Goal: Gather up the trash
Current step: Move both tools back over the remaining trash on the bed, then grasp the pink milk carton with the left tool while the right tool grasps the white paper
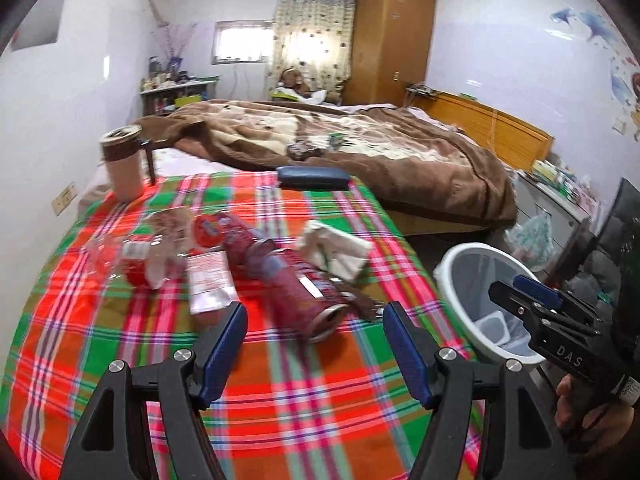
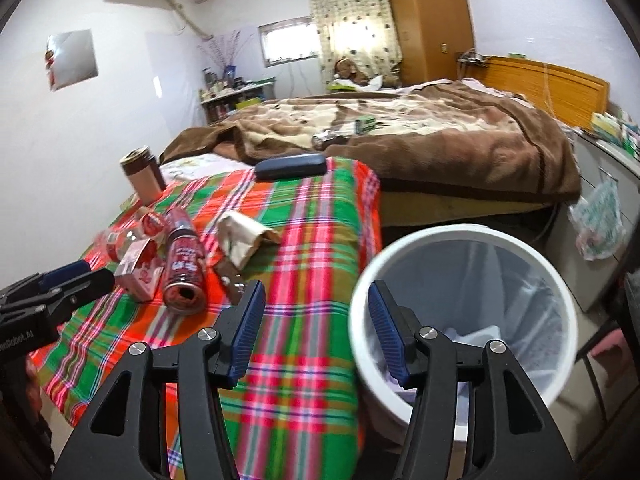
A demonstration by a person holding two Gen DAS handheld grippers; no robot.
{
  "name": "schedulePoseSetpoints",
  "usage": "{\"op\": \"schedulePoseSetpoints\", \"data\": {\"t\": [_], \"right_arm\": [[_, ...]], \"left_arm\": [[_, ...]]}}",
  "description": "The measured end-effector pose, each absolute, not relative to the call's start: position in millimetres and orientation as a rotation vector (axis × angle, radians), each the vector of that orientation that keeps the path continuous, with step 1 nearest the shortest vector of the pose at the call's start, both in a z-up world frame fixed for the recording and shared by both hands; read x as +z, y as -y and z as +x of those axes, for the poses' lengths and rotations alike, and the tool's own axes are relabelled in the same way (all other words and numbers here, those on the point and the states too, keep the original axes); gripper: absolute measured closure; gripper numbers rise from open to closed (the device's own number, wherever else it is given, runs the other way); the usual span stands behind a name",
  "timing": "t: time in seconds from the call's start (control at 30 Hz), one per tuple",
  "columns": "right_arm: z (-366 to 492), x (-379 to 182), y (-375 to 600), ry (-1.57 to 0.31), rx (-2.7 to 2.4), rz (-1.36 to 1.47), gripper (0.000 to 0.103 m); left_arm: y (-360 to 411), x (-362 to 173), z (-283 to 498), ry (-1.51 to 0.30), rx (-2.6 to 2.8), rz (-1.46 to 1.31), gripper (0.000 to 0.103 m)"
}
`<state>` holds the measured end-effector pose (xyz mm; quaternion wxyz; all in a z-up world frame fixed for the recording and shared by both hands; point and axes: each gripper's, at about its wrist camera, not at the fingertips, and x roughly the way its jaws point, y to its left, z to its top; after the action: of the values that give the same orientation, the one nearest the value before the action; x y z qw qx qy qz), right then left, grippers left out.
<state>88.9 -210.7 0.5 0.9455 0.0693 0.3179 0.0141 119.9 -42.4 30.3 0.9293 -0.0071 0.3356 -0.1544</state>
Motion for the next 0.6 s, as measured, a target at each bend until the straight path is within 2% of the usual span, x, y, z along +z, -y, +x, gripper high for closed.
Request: {"op": "schedulePoseSetpoints", "data": {"t": [0.27, 0.37, 0.6], "right_arm": [[115, -6, 191, -0.685, 0.090, 0.113, 0.048], [128, -9, 186, -0.710, 0.112, 0.106, 0.047], [162, -25, 184, -0.806, 0.189, 0.190, 0.047]], "left_arm": [[-1, 17, 142, -0.722, -0.230, -0.061, 0.033], [-12, 12, 151, -0.738, -0.210, -0.083, 0.029], [-25, 0, 176, -0.773, -0.183, -0.112, 0.029]]}}
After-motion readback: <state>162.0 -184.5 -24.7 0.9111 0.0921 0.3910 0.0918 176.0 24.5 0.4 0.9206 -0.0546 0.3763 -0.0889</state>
